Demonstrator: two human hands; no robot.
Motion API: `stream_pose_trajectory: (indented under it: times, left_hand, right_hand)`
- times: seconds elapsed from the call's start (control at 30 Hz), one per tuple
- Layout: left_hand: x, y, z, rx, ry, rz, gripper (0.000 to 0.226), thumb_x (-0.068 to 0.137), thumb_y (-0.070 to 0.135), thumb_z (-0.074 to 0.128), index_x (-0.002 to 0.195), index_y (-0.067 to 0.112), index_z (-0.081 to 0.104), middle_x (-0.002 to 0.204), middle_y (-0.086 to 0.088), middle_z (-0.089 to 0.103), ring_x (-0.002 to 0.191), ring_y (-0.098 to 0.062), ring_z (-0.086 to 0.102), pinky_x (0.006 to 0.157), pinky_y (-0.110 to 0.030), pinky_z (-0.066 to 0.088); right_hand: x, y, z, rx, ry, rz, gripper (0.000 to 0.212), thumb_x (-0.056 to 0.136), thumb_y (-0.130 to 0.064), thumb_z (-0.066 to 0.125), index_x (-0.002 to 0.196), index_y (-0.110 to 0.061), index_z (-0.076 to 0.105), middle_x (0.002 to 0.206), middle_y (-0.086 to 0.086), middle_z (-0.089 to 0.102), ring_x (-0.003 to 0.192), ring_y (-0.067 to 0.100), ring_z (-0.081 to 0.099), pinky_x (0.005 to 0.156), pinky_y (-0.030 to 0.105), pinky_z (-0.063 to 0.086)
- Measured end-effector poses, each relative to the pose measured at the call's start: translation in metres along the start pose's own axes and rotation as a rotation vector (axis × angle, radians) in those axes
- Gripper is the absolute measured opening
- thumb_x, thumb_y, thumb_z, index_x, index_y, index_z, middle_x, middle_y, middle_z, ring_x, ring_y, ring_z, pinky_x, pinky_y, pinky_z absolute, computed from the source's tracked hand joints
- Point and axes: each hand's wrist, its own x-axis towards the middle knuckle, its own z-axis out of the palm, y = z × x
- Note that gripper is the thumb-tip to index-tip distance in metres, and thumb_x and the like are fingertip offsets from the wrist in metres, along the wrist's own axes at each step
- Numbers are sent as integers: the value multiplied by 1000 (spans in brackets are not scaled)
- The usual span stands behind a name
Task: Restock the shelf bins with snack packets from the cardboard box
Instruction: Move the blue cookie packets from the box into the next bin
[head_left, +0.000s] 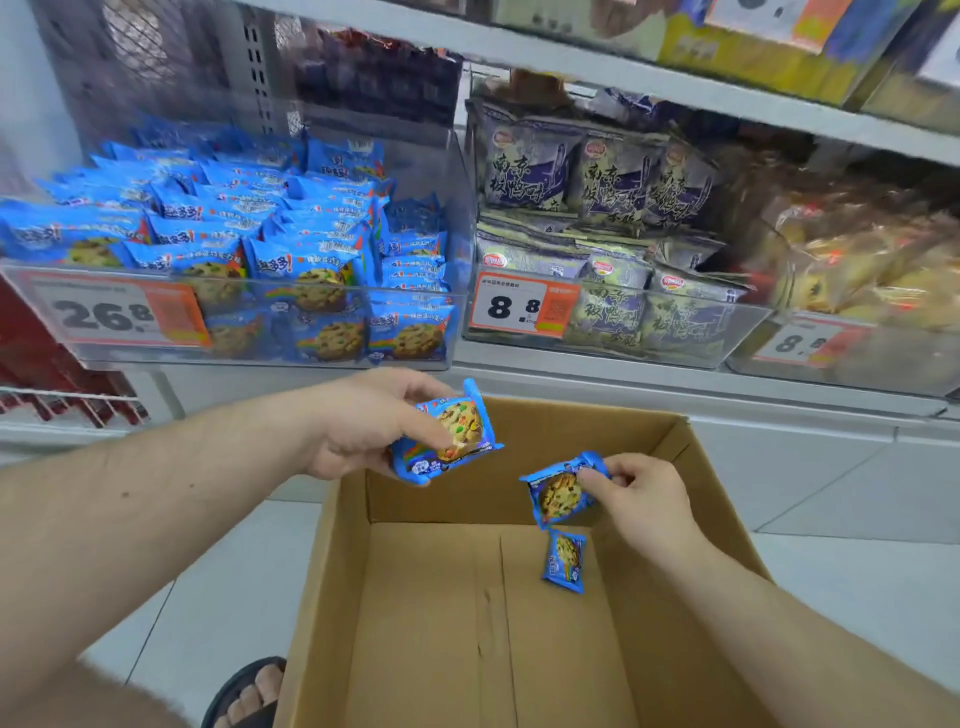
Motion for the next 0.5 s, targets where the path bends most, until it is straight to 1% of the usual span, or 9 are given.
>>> stream_pose_trajectory:
  times: [0.03, 0.1, 0.17, 0.2, 0.27, 0.33, 0.37, 0.43, 0.5]
  left_hand:
    - [-6, 3, -3, 4, 16, 28, 36, 82, -2, 70, 109, 20, 63, 99, -8, 71, 74, -19, 69, 60, -33, 58]
    - [-16, 6, -8, -3, 50, 81, 40, 79, -1, 74, 111, 20, 63, 99, -10, 70, 68, -18, 68, 55, -30, 55]
    - [-24, 9, -14, 2, 94, 136, 40, 78, 0, 76, 110, 21, 64, 95, -10, 70, 67, -17, 68, 55, -29, 55]
    - [-27, 11, -16, -2, 120, 160, 40, 77, 1, 76, 109, 22, 65, 95, -11, 70, 67, -17, 68, 55, -28, 55]
    - [-32, 14, -20, -37, 156, 204, 39, 77, 4, 77, 108, 25, 65, 93, -8, 69, 64, -13, 67, 52, -24, 52]
    - [-35, 16, -23, -72, 162, 233, 35, 79, 7, 76, 107, 26, 66, 91, -6, 68, 60, -10, 64, 49, -22, 50]
    - [-37, 16, -23, -80, 154, 243, 35, 79, 8, 76, 107, 27, 66, 93, -6, 68, 61, -10, 63, 50, -23, 50]
    - [-38, 16, -24, -69, 129, 264, 35, 80, 8, 76, 107, 28, 66, 97, -8, 67, 65, -13, 64, 53, -25, 50]
    - [-39, 15, -24, -48, 106, 284, 37, 79, 5, 76, 103, 31, 67, 104, -13, 64, 73, -17, 65, 57, -27, 51]
  right_hand:
    - [-6, -13, -6, 92, -6, 10, 27, 85, -24, 73, 61, -17, 63, 56, -7, 46, 56, 12, 40, 55, 23, 34]
    - [-17, -38, -15, 252, -18, 29, 23, 86, -22, 73, 66, -12, 67, 63, 2, 59, 62, 16, 49, 60, 29, 40]
    - [-28, -59, -22, 360, -19, 52, 20, 88, -22, 71, 72, -11, 71, 75, 4, 72, 70, 16, 61, 64, 27, 46]
    - [-31, -68, -25, 415, -14, 66, 19, 89, -21, 70, 74, -10, 71, 77, 5, 74, 73, 15, 66, 64, 25, 47]
    - [-37, -84, -30, 535, -7, 96, 19, 90, -19, 69, 76, -6, 70, 75, 7, 75, 69, 13, 68, 60, 22, 49]
    - [-41, -97, -34, 586, 4, 98, 20, 90, -18, 68, 74, -6, 67, 73, 8, 74, 61, 10, 67, 55, 19, 48]
    - [-43, -103, -35, 591, 7, 85, 21, 90, -18, 67, 72, -8, 66, 74, 8, 74, 63, 12, 68, 59, 22, 50]
    - [-44, -114, -37, 612, -7, 53, 21, 92, -18, 66, 72, -12, 66, 79, 10, 75, 72, 18, 69, 70, 31, 52]
    - [-44, -125, -38, 674, -61, 33, 18, 95, -18, 60, 78, -14, 64, 82, 9, 73, 74, 21, 67, 70, 34, 52]
